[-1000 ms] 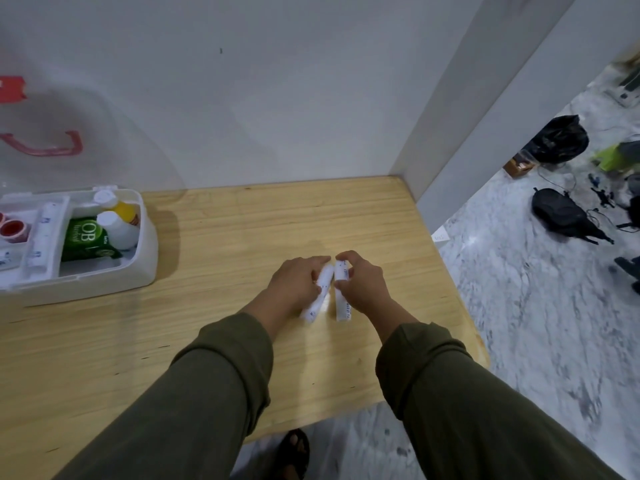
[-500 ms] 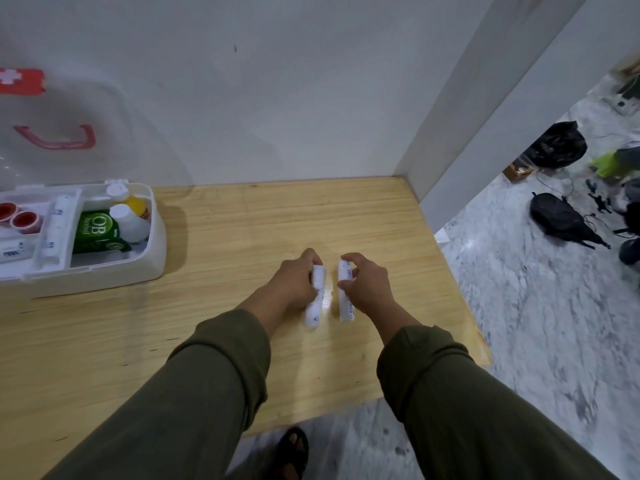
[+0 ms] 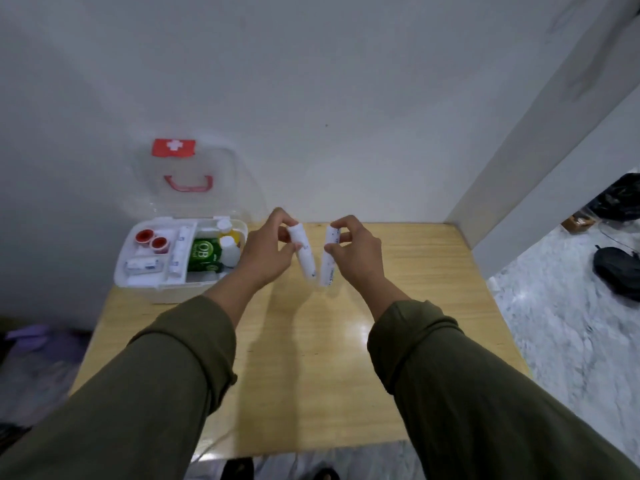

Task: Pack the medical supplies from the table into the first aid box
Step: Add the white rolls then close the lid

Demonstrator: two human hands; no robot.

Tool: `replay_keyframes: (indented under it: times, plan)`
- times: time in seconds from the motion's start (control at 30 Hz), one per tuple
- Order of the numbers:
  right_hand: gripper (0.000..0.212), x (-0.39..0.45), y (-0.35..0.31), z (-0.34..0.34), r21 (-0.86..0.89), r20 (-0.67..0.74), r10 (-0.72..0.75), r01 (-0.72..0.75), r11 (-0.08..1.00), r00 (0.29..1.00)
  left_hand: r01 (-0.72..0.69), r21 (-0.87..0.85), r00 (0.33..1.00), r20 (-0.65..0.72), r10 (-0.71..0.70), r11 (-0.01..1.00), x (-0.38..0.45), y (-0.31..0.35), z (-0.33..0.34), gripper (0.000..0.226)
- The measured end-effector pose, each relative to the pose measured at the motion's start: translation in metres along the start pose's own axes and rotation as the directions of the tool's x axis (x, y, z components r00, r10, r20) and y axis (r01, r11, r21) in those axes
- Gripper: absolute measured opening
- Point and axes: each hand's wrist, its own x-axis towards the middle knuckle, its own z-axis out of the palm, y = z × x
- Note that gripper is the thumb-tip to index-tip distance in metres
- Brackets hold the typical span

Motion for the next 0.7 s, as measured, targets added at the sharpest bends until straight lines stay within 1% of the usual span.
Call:
replay_keyframes:
  times: [0.13,0.27,0.4,0.5,0.63,0.7]
  plan:
    - [0.026,-0.001,-0.055,0.023,0.066,-0.001,-0.122,0.122,0.990,0.992,-0.015,0.070,0.988,-0.152,0.025,0.997,0.000,-0.003,-0.063,0.021]
    - [0.025,-0.008,-0.088,0.049,0.099,0.007,-0.202,0.201,0.975,0.979,0.010,0.136,0.984,-0.177,0.015,0.991,-0.009,-0.012,-0.106,0.021]
    - [0.024,-0.013,-0.100,0.075,0.095,0.007,-0.248,0.247,0.964,0.969,0.025,0.168,0.985,-0.174,0.005,0.985,-0.018,-0.028,-0.123,0.020]
    - [0.023,-0.013,-0.097,0.091,0.069,0.004,-0.274,0.273,0.960,0.962,0.035,0.170,0.991,-0.131,-0.013,0.985,-0.019,-0.046,-0.124,0.020]
    - [0.019,-0.014,-0.087,0.109,0.031,0.023,-0.268,0.268,0.963,0.963,0.058,0.186,0.996,-0.074,-0.045,0.981,-0.018,-0.069,-0.123,0.019]
    - [0.019,-0.013,-0.079,0.118,-0.004,0.046,-0.264,0.264,0.964,0.964,0.056,0.194,0.998,-0.045,-0.049,0.979,-0.016,-0.079,-0.121,0.023]
